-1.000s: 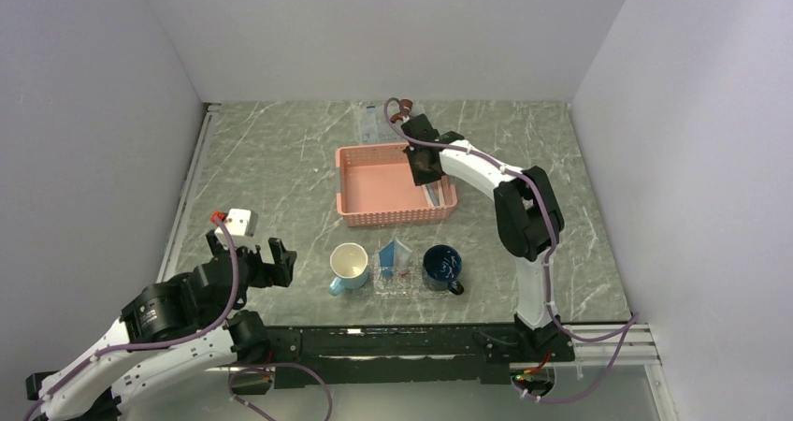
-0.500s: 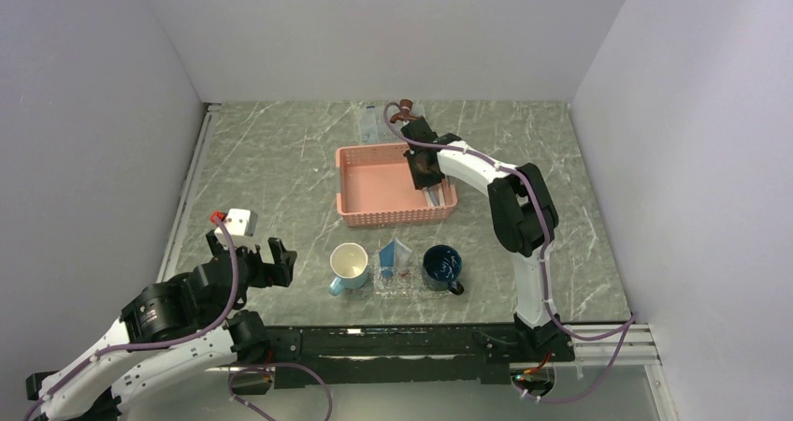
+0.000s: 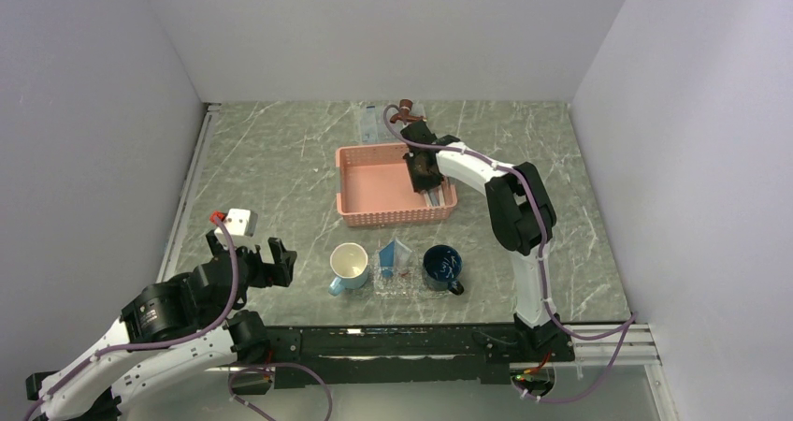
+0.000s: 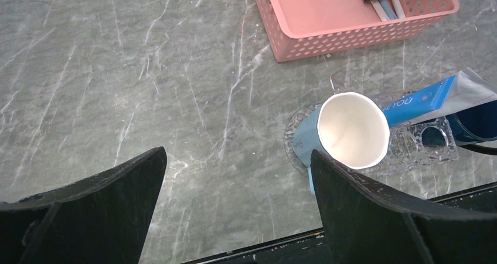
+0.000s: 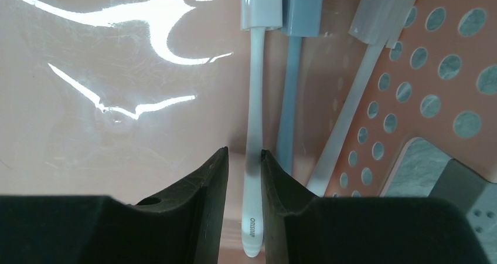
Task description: Prepare toiletry sets of a toothbrush and toothpaste on the tray
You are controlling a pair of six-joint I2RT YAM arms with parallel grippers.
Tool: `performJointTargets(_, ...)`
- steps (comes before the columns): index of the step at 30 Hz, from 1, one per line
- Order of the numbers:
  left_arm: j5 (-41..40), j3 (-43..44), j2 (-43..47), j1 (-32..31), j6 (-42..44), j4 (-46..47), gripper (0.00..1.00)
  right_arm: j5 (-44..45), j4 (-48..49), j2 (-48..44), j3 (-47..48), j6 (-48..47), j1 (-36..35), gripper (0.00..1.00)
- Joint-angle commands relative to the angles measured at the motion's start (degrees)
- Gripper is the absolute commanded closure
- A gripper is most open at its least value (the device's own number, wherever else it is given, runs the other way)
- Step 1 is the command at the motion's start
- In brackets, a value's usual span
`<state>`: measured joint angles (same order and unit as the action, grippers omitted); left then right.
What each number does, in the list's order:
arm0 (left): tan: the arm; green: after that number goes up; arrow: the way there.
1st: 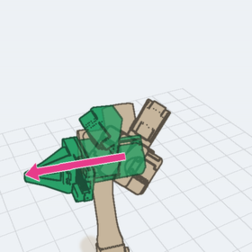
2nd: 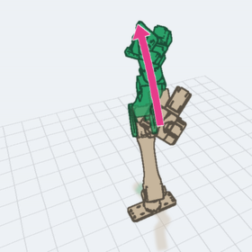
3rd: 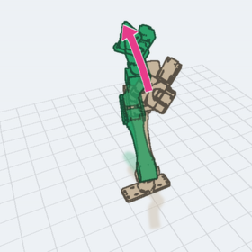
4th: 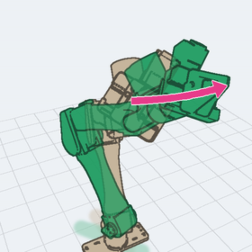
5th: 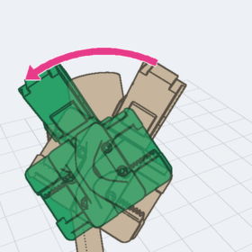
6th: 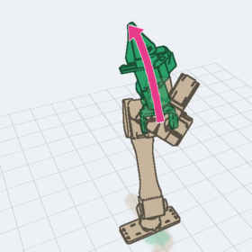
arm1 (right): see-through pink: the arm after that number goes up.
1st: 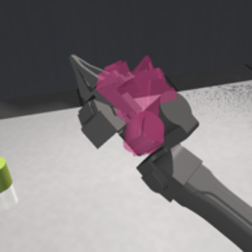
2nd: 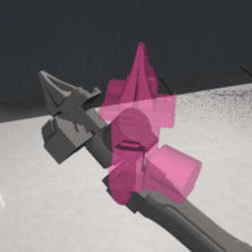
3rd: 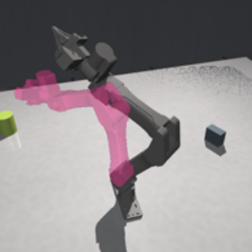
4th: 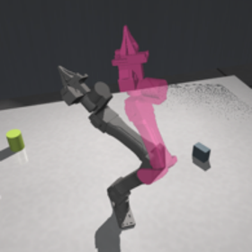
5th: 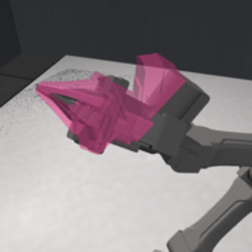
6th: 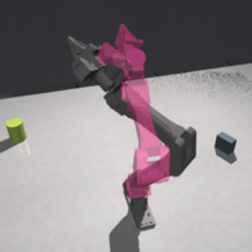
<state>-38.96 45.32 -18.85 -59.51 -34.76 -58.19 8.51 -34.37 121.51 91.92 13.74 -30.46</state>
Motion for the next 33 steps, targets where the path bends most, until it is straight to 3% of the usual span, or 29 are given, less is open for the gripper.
performJointTargets(1,-1.39,1.06,0.02,-0.25,-0.39,0.27,0.01,-1.53,1.41,0.04,-1.0,0.71,0.36,0.71)
performJointTargets(14,-1.03,1.0,0.22,-0.26,-0.19,0.4,0.01,-3.51,1.35,-0.17,-2.44,0.57,0.23,0.72)
performJointTargets(18,-1.12,1.0,0.37,-0.26,-0.3,0.45,0.01,-3.55,1.17,0.06,-2.57,0.67,0.16,0.8)
performJointTargets(23,-1.24,1.0,0.57,-0.26,-0.35,0.36,0.01,-3.01,0.98,-0.1,-2.65,0.41,0.14,1.0)
performJointTargets(33,-1.1,0.93,0.4,-0.23,-0.35,0.36,0.01,-3.51,2.91,-4.67,-1.37,0.06,0.05,1.0)
